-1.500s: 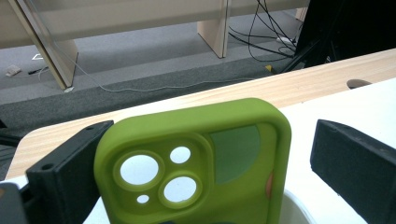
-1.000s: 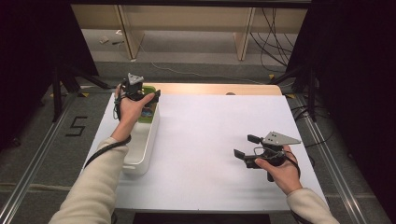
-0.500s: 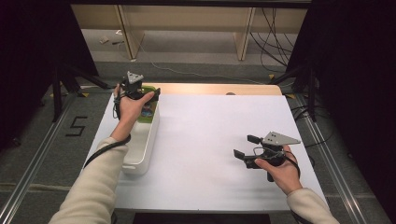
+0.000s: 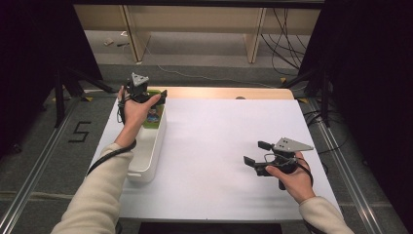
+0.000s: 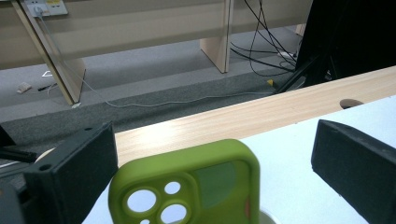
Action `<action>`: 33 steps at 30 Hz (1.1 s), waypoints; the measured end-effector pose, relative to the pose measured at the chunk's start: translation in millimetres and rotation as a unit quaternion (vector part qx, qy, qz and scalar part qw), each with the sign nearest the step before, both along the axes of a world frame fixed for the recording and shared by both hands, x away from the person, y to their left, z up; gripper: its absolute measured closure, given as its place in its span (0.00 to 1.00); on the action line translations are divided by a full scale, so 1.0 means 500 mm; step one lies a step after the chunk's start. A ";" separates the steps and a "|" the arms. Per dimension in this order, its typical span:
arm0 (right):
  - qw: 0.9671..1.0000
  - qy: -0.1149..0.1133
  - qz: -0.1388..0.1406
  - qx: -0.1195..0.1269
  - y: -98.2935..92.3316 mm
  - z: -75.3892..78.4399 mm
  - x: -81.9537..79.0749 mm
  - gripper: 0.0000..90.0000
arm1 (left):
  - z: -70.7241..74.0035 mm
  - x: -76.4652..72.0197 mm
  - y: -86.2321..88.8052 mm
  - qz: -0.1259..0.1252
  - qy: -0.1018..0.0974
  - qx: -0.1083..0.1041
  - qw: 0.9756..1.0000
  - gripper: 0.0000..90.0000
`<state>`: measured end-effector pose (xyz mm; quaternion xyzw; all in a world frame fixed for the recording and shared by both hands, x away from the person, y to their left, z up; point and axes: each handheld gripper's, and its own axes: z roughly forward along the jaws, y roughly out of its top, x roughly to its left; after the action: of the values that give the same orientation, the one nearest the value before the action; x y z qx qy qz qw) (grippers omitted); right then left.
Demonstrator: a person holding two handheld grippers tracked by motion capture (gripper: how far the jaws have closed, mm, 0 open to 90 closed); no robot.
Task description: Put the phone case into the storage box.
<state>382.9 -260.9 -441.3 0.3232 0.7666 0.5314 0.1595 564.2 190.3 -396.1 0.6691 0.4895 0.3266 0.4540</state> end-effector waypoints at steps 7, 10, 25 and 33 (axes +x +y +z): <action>1.000 0.000 0.000 -0.001 0.001 0.000 0.000 0.17 | 0.013 -0.013 -0.002 -0.003 -0.006 -0.002 1.000 0.00; 1.000 0.001 -0.001 -0.002 0.001 0.000 0.000 0.17 | 0.017 -0.021 -0.007 -0.007 -0.008 -0.001 1.000 0.00; 1.000 -0.002 -0.003 -0.001 0.000 0.001 -0.001 0.17 | 0.042 -0.080 -0.010 -0.029 -0.011 -0.037 0.999 0.04; 1.000 -0.003 -0.003 -0.001 -0.001 0.002 -0.001 0.17 | 0.045 -0.111 -0.022 -0.052 -0.012 -0.039 0.998 0.06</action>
<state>382.5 -261.4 -440.4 0.3242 0.7655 0.5311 0.1636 509.0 179.4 -373.5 0.6714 0.4612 0.2912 0.5017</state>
